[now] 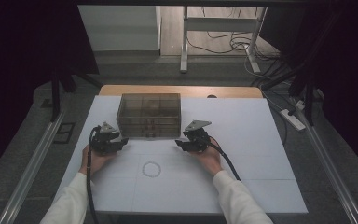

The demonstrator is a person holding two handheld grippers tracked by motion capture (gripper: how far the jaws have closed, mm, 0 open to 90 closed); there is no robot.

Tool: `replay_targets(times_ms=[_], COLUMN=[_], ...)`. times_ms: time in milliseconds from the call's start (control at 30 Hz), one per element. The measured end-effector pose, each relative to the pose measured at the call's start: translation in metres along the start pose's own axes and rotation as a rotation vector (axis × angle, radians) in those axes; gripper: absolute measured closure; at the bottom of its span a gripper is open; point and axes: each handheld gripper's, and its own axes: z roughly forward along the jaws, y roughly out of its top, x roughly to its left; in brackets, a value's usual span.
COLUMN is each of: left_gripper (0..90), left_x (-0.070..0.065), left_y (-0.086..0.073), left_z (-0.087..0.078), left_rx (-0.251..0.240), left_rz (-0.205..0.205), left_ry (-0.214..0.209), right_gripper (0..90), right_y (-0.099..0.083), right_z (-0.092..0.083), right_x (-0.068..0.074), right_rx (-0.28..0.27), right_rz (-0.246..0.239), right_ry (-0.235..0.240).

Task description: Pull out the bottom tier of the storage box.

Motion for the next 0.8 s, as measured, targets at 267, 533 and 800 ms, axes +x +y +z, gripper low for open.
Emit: replay_targets(times_ms=[267,533,800], left_gripper=[51.8,52.9,55.8], left_x=[0.002,0.003,0.004], left_y=[-0.001,0.000,0.001], left_z=[0.003,0.005,0.007], left_rx=[0.009,0.005,0.004], left_rz=[0.003,0.004,0.004], left_ry=[0.004,0.006,0.011], right_gripper=[51.2,53.9,60.1], right_y=[0.002,0.003,0.004], right_z=[0.005,0.010,0.012], right_x=[0.000,0.000,0.000], right_rx=[0.006,0.015,0.022], right_rz=[-0.002,0.000,0.007], right_ry=[0.002,-0.006,-0.025])
